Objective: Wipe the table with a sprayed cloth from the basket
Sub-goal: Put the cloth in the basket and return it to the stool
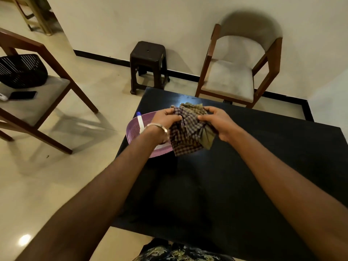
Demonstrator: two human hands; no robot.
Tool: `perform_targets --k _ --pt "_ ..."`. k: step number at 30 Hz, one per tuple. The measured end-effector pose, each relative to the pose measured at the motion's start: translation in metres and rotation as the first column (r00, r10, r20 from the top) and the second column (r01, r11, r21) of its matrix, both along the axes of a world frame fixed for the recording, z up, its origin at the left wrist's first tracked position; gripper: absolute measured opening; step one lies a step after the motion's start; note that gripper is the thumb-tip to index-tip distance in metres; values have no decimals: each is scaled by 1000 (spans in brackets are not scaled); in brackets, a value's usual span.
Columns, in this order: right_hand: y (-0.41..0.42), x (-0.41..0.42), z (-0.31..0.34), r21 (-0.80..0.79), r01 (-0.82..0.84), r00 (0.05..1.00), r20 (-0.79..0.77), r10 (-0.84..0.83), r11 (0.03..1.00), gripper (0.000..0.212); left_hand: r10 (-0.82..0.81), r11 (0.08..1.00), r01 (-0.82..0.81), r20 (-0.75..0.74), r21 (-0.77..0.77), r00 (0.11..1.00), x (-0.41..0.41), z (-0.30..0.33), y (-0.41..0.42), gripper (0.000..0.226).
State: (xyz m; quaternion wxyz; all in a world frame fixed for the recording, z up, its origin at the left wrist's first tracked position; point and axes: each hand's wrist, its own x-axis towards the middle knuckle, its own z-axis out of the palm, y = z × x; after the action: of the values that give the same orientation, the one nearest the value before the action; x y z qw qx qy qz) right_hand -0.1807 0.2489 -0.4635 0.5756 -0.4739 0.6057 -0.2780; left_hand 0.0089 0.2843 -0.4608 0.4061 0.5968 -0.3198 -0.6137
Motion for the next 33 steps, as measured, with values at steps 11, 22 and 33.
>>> perform_targets --k 11,22,33 --pt "-54 67 23 -130 -37 999 -19 35 991 31 184 979 -168 148 -113 972 33 26 -55 36" --pt "-36 77 -46 28 -207 955 -211 208 978 30 198 967 -227 219 116 955 18 -51 -33 38" --pt "-39 104 -58 119 -378 823 -412 392 918 31 167 946 -219 219 241 961 10 -68 -33 33"
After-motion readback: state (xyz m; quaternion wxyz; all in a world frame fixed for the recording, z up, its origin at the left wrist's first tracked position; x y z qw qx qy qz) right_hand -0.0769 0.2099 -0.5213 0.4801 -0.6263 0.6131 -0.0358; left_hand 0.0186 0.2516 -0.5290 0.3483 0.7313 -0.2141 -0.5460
